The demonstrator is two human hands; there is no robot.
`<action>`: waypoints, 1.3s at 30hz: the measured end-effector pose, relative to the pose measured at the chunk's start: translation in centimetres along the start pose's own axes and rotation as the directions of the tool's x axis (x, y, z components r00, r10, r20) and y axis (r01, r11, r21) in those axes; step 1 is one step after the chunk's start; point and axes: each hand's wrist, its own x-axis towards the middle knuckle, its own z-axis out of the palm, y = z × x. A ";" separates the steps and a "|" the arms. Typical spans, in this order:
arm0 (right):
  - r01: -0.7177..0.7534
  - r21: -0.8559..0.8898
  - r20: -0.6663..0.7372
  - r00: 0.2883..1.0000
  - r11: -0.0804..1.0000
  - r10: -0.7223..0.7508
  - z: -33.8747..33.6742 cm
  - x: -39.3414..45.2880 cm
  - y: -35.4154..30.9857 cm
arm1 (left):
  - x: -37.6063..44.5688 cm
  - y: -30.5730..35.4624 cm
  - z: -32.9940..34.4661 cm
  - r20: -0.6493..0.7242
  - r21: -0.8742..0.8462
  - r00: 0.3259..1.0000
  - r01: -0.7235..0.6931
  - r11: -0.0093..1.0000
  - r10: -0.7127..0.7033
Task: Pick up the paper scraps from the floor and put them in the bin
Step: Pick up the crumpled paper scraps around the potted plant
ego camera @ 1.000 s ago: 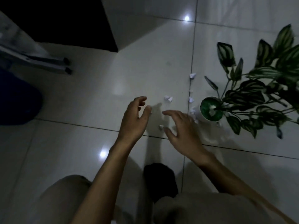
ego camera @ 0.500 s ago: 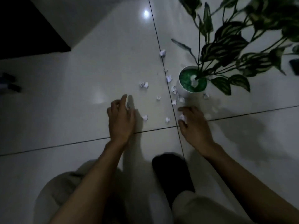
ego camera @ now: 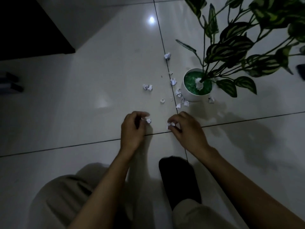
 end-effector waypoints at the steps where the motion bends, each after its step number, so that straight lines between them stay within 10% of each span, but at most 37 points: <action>1: 0.003 -0.021 0.006 1.000 1.000 -0.003 0.0 0.1 0.0 | -0.2 0.4 0.2 0.024 -0.101 0.996 0.086 0.991 -0.084; 7: 0.017 0.133 -0.108 0.994 0.991 -0.003 -0.6 0.2 -0.9 | -1.0 2.5 1.3 0.279 -0.762 0.855 0.475 0.441 -0.438; 11: 0.159 0.178 -0.166 0.978 0.971 -0.130 -1.6 0.2 -3.9 | -1.6 3.0 1.6 0.563 -0.804 0.736 0.593 -0.041 -0.378; 15: 0.215 0.192 -0.075 0.976 0.958 -0.204 -1.8 0.1 -5.4 | -1.5 3.1 1.6 0.616 -0.785 0.720 0.593 -0.178 -0.318; 24: -0.196 -0.044 -0.198 0.963 0.980 0.184 -1.3 -0.5 0.0 | -0.4 2.3 1.8 0.581 -0.782 0.728 0.623 -0.004 -0.363; 30: -0.161 -0.133 -0.089 0.985 0.978 0.150 0.2 -0.1 0.3 | 0.2 1.8 2.0 0.429 -0.776 0.829 0.541 0.323 -0.357; 39: -0.049 -0.091 -0.098 0.994 0.995 0.040 0.3 1.9 0.2 | 0.7 0.7 0.9 0.292 -0.849 0.856 0.437 0.295 -0.427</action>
